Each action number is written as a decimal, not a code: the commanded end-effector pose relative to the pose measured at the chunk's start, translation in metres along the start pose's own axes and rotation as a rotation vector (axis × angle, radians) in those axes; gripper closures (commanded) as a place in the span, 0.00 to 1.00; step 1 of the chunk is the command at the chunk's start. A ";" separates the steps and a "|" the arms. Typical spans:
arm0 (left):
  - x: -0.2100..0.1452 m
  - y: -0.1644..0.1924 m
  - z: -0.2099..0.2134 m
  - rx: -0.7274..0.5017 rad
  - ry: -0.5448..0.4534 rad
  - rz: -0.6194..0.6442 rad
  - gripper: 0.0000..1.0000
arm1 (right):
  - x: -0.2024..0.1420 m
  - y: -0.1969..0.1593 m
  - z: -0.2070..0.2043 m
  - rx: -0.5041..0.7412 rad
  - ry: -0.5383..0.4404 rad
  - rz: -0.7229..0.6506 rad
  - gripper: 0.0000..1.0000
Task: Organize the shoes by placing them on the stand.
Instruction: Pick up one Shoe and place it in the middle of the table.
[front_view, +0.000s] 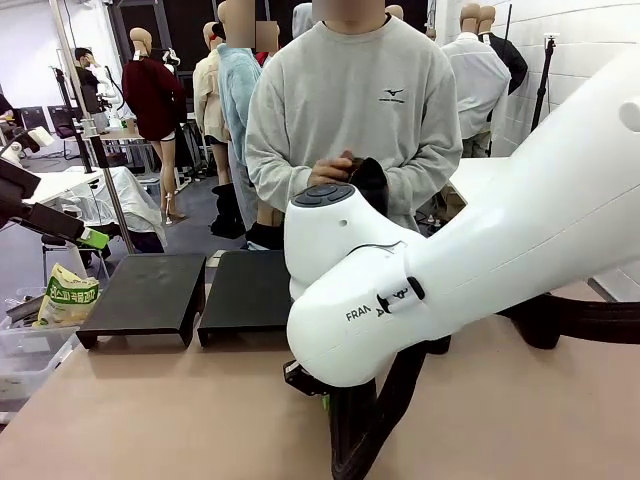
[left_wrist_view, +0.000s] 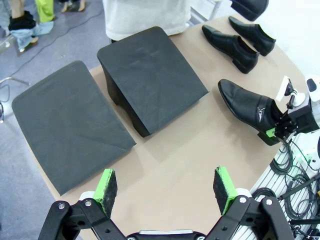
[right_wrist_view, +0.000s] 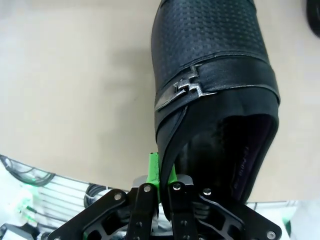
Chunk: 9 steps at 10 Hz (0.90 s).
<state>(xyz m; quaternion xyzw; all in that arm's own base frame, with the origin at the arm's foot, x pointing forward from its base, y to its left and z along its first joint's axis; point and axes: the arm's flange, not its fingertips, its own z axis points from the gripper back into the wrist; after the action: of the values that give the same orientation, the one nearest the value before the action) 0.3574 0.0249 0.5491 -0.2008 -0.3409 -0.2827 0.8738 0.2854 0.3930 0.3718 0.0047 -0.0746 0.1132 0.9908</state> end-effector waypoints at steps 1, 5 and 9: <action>-0.002 0.002 0.000 -0.015 -0.006 -0.020 0.00 | 0.006 0.009 0.000 -0.016 0.029 0.037 1.00; -0.002 0.002 0.000 -0.015 -0.006 -0.020 0.00 | 0.012 0.007 -0.014 0.000 0.075 0.021 0.27; -0.002 0.002 0.000 -0.015 -0.006 -0.020 0.00 | 0.014 0.002 0.005 0.049 0.045 -0.046 0.00</action>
<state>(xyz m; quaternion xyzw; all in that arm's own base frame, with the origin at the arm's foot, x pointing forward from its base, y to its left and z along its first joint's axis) 0.3574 0.0249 0.5491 -0.2007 -0.3409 -0.2826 0.8739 0.3004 0.3985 0.3719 0.0172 -0.0484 0.1053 0.9931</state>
